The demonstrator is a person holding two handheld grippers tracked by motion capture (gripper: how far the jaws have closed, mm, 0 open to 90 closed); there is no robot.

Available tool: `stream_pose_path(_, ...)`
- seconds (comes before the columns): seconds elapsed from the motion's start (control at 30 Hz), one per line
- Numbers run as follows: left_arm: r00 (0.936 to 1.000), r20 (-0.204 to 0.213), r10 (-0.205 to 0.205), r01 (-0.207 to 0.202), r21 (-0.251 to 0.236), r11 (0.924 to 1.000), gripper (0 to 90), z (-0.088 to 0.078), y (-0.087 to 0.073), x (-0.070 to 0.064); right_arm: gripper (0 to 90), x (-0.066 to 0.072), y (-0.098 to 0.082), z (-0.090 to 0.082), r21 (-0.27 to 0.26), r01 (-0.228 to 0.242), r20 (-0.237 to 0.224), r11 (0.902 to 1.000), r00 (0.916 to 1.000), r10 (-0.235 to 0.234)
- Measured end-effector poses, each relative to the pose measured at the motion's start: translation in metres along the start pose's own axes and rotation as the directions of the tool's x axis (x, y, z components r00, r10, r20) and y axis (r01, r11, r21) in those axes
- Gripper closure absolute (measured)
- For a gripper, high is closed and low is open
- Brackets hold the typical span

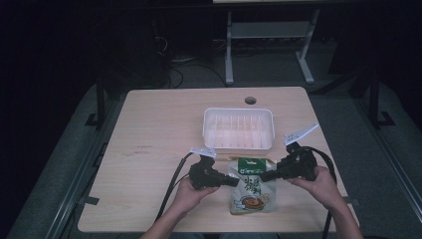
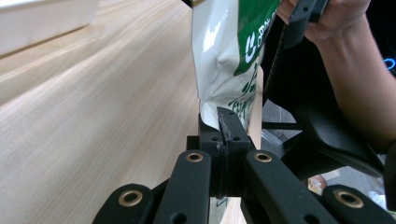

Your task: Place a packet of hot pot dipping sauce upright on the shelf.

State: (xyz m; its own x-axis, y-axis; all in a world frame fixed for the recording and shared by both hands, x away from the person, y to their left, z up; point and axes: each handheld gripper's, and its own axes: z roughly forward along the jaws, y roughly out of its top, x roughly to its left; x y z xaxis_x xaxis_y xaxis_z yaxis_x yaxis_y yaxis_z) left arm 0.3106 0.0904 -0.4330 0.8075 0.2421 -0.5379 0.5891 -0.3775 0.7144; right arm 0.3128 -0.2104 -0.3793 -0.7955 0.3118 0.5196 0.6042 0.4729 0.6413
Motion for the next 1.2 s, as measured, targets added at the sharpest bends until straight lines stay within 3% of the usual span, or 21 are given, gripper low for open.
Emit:
stream_pose_path(0.23,0.9999,0.009,0.012,-0.012,-0.003,0.9999,90.0,-0.005,0.002,-0.002,74.3,0.002,0.010,-0.001,0.015,0.009,0.008,0.9998,0.9999,-0.009)
stream_pose_path(0.43,0.9992,0.009,0.039,-0.039,0.007,0.9992,90.0,-0.007,0.005,-0.006,77.4,0.006,0.015,-0.010,-0.016,0.026,0.006,0.9995,0.9996,-0.026)
stream_pose_path(0.47,0.9990,0.010,0.043,-0.043,0.010,0.9990,90.0,-0.007,0.006,-0.007,81.9,0.009,0.018,-0.012,-0.005,0.036,0.009,0.9994,0.9993,-0.036)
stream_pose_path(0.6,0.9988,0.004,0.048,-0.048,0.018,0.9987,90.0,-0.007,0.006,-0.008,83.6,0.013,0.021,-0.009,0.056,0.050,0.036,0.9972,0.9980,-0.052)
stream_pose_path(0.73,0.9986,0.004,0.054,-0.054,0.020,0.9984,88.9,-0.008,0.006,-0.010,89.3,0.019,0.024,-0.008,0.078,0.074,0.025,0.9942,0.9968,-0.076)
stream_pose_path(0.83,0.9983,0.000,0.058,-0.058,0.020,0.9981,79.2,-0.010,0.007,-0.010,89.5,0.023,0.025,-0.008,0.082,0.093,0.023,0.9923,0.9952,-0.095)
stream_pose_path(1.03,0.9921,-0.071,0.104,-0.100,0.050,0.9937,66.3,-0.019,0.008,-0.016,89.7,0.032,0.027,-0.013,0.085,0.094,0.022,0.9920,0.9951,-0.096)
stream_pose_path(1.07,0.9827,-0.126,0.136,-0.127,0.075,0.9891,64.1,-0.023,0.008,-0.019,89.7,0.034,0.028,-0.016,0.076,0.088,0.033,0.9933,0.9954,-0.090)
stream_pose_path(1.1,0.9827,-0.126,0.136,-0.127,0.075,0.9891,63.5,-0.023,0.008,-0.019,89.7,0.034,0.028,-0.016,0.076,0.088,0.033,0.9933,0.9954,-0.090)
stream_pose_path(1.13,0.9703,-0.174,0.168,-0.151,0.105,0.9830,61.5,-0.025,0.007,-0.021,89.7,0.036,0.030,-0.019,0.071,0.076,0.054,0.9946,0.9953,-0.080)
stream_pose_path(1.17,0.9703,-0.174,0.168,-0.151,0.105,0.9830,59.9,-0.025,0.007,-0.021,89.7,0.037,0.030,-0.021,0.069,0.067,0.067,0.9954,0.9952,-0.071)
stream_pose_path(1.2,0.9539,-0.217,0.207,-0.180,0.136,0.9741,59.2,-0.027,0.006,-0.025,89.7,0.037,0.031,-0.023,0.066,0.060,0.081,0.9961,0.9946,-0.065)
